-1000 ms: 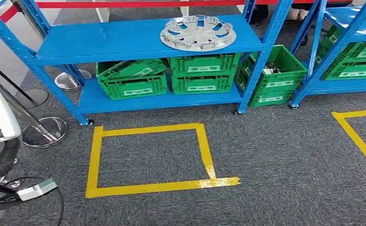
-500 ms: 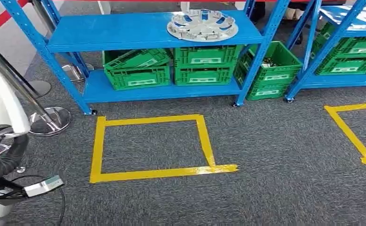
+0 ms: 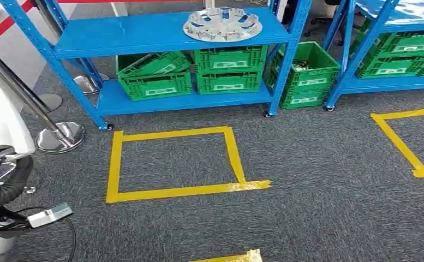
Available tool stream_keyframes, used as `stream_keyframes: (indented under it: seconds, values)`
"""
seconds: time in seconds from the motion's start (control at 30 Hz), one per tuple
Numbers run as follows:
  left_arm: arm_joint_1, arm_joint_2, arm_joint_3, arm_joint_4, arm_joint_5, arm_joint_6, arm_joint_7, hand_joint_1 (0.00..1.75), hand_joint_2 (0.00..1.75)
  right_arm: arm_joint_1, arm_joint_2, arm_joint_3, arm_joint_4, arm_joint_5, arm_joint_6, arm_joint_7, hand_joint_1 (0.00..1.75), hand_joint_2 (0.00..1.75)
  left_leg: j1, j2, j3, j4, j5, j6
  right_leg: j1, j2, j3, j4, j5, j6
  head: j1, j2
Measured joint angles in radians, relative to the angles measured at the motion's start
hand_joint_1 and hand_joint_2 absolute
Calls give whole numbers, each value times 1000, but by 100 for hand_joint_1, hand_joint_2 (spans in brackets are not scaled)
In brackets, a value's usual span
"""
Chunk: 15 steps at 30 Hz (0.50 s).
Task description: Take the parts from the cabinet and place them on the table.
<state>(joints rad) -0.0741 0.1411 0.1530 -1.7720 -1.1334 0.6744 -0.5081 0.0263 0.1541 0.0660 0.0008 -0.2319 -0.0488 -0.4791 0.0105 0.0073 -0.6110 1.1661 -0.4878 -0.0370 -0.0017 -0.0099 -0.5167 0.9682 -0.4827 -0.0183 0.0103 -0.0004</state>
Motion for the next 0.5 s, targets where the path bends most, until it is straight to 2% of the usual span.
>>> stream_keyframes:
  seconds: [0.03,0.07,0.13,0.17,0.2,0.23,0.27,0.33,0.4,0.5]
  values:
    - [-1,2,-1,0,1,0,0,175,175,0,0,-2,0,0,1,0,0,0,0,0,66,-104,26,5,0,0,-3,4,1,1,-1,0]
    - [-3,3,-3,1,2,0,0,175,175,0,0,-3,0,0,3,-1,0,0,-1,0,108,-169,5,13,3,-1,-11,8,3,6,0,0]
    - [-2,6,-4,2,4,0,0,175,175,-3,0,-8,0,0,6,-3,0,0,-7,-1,103,-185,8,24,5,0,-20,14,12,19,0,0]
    - [-3,7,-5,2,5,0,0,175,175,-2,0,-8,0,0,9,-3,0,0,-5,-1,101,-189,11,26,6,0,-23,16,9,20,1,0]
    - [-4,6,-5,2,7,0,0,175,175,-1,0,-10,0,-2,15,-5,0,0,-5,-1,99,-190,12,24,8,1,-30,16,4,-9,3,0]
    - [-4,6,-5,3,7,0,-1,175,175,-1,0,-12,0,-3,18,-7,0,0,-6,-1,99,-190,12,24,8,0,-38,16,6,-19,2,0]
    - [-4,6,-5,3,8,0,-2,175,175,-1,0,-15,0,-4,20,-9,0,0,-7,-1,98,-190,13,27,7,-1,-38,15,8,-15,2,0]
    - [-4,6,-5,3,10,0,-5,175,175,-1,0,-21,0,-10,25,-17,0,0,-10,-1,94,-189,17,34,4,0,-40,10,17,-1,2,0]
    - [-4,6,-5,3,11,0,-6,175,175,-1,0,-27,0,-14,29,-24,0,0,-12,-1,89,-188,21,39,2,1,-41,7,29,19,2,0]
    - [-4,7,-5,3,13,0,-6,175,175,0,0,-37,0,-18,32,-30,0,0,-14,0,77,-184,29,43,-1,2,-42,7,38,29,2,0]
